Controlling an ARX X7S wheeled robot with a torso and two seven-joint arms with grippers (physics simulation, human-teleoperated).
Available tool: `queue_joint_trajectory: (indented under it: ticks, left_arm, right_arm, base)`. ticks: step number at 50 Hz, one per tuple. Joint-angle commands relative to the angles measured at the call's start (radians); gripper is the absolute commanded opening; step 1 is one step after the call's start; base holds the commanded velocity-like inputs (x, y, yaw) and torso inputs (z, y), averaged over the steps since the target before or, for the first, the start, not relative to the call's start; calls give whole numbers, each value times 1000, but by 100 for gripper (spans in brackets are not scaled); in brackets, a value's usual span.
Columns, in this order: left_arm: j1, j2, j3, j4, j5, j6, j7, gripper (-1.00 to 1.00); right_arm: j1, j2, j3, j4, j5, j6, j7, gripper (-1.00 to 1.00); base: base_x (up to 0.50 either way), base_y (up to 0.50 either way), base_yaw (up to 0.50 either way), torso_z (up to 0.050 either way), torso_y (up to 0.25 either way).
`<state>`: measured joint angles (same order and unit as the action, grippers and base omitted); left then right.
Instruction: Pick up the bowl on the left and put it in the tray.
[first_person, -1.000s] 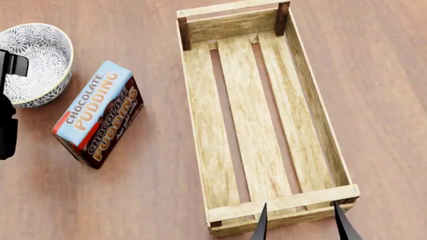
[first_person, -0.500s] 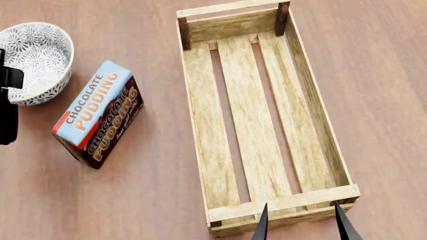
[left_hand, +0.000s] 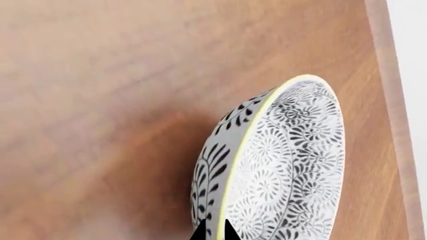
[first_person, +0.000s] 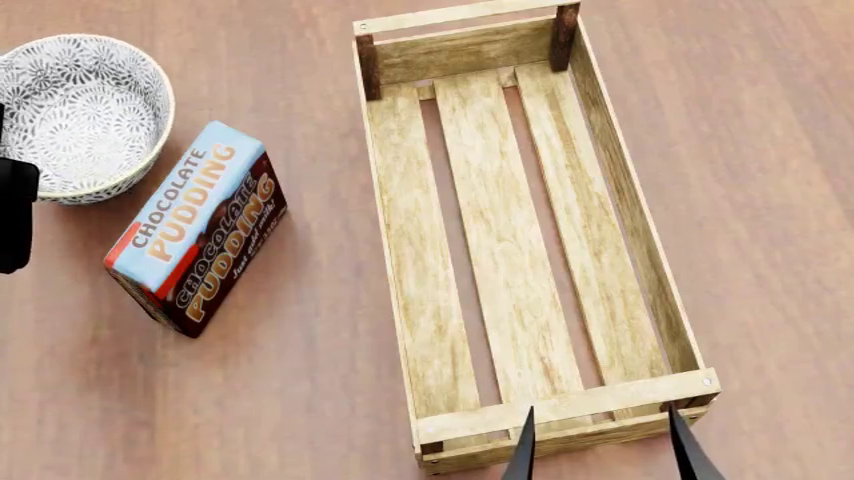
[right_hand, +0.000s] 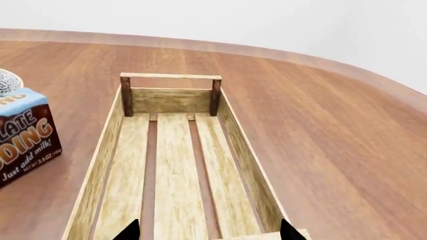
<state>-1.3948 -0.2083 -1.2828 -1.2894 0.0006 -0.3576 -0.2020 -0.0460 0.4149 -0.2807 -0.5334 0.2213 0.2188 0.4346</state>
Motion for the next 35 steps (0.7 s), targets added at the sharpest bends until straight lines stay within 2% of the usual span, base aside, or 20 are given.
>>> queue_joint_trajectory:
  ticks: [1, 35]
  left_arm:
    - [-5, 34, -61, -19, -14, 33, 33, -100]
    - [-120, 31, -80, -16, -21, -11, 76, -100]
  right_arm:
    - [10, -25, 7, -23, -10, 21, -18, 100]
    - [11, -18, 1, -28, -3, 23, -10, 100]
  base:
    - [0, 0, 0, 0, 0]
    - [0, 0, 0, 0, 0]
